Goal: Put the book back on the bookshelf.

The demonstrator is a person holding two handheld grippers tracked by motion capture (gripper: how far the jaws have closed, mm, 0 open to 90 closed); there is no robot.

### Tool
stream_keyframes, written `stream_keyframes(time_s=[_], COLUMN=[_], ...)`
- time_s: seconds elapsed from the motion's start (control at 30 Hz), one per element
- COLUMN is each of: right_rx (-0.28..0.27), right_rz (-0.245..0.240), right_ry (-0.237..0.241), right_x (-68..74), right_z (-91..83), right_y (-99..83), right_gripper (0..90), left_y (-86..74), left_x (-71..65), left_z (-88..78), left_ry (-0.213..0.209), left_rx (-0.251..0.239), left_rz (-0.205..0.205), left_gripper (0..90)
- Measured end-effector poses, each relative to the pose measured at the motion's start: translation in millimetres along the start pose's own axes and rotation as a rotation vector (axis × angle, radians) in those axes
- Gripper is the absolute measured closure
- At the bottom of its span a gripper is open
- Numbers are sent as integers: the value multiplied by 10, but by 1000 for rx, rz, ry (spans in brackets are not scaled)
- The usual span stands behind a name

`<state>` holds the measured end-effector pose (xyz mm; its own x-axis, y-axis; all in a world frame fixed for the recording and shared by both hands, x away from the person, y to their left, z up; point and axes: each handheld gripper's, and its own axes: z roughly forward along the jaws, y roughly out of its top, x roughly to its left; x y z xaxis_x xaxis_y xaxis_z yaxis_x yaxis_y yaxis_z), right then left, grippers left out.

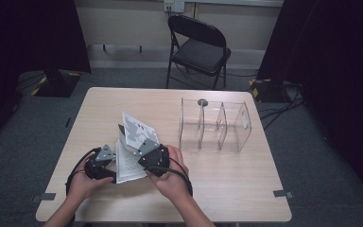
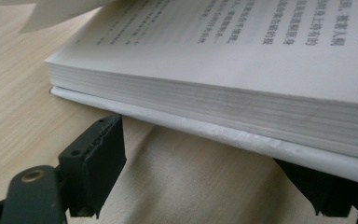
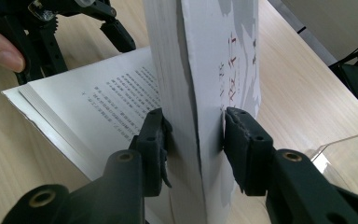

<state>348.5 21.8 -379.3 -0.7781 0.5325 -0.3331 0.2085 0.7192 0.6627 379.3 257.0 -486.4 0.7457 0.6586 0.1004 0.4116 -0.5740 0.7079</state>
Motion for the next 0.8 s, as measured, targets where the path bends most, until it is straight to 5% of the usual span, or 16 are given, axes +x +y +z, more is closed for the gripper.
stream_keyframes(time_s=[0.17,0.37,0.53,0.8], right_rx=[-2,1,-1,6], right_rz=[-4,-21,-32,-21], right_ry=[0,8,16,22], right_x=[-8,-19,-44,-58], right_z=[-2,-9,-15,-24], right_y=[46,79,90,91], right_gripper=[600,594,591,593], left_y=[26,79,98,94], left_x=[-20,-34,-44,-32], left_z=[-41,-88,-89,-43], left_ry=[39,21,16,10], left_rx=[-22,-44,-68,-34], left_rz=[40,111,117,123], left_gripper=[192,250,254,188])
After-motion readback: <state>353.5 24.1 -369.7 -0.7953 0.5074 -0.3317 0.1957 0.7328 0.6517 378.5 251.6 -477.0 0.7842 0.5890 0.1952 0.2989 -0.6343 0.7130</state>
